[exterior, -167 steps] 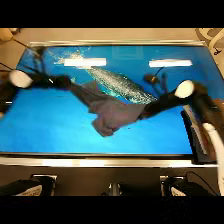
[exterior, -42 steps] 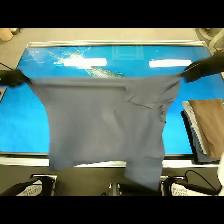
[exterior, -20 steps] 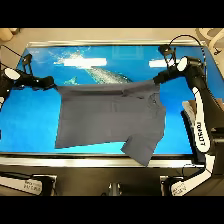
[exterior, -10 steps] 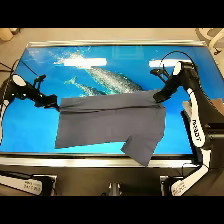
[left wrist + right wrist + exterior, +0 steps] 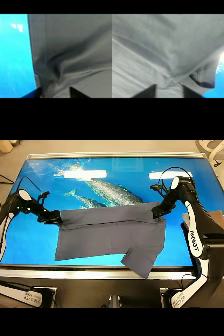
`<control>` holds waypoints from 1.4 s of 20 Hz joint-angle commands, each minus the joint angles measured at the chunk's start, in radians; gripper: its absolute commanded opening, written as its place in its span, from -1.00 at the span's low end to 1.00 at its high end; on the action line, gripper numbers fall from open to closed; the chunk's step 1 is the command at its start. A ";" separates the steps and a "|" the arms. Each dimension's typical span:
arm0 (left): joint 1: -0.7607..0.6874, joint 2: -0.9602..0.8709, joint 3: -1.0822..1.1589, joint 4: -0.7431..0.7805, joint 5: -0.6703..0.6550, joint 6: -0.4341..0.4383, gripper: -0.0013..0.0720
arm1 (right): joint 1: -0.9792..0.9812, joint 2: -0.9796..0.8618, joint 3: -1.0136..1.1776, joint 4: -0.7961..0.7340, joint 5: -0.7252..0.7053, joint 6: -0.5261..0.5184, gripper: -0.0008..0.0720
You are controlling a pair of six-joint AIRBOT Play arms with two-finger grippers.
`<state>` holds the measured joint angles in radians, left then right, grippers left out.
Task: Fold the shirts.
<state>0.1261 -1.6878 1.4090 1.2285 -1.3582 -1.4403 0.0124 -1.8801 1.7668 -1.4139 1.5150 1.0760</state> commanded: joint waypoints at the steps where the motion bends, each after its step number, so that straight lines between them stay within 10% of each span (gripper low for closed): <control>1: 0.017 0.015 0.002 0.011 -0.003 -0.043 0.41 | -0.007 0.012 0.000 -0.011 0.061 -0.036 0.23; 6: 0.069 0.130 -0.106 0.030 -0.095 -0.018 0.41 | -0.108 0.108 -0.075 -0.036 0.181 -0.067 0.23; 14: 0.080 0.467 -0.674 0.018 0.077 0.030 0.38 | -0.121 0.475 -0.631 0.023 -0.102 -0.081 0.14; 28: 0.078 0.467 -0.794 -0.037 0.163 0.026 0.27 | -0.121 0.494 -0.668 0.031 -0.060 -0.105 0.08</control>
<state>0.2047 -1.2198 0.6395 1.2037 -1.2602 -1.4143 -0.1081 -1.3872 1.1007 -1.3842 1.4422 0.9714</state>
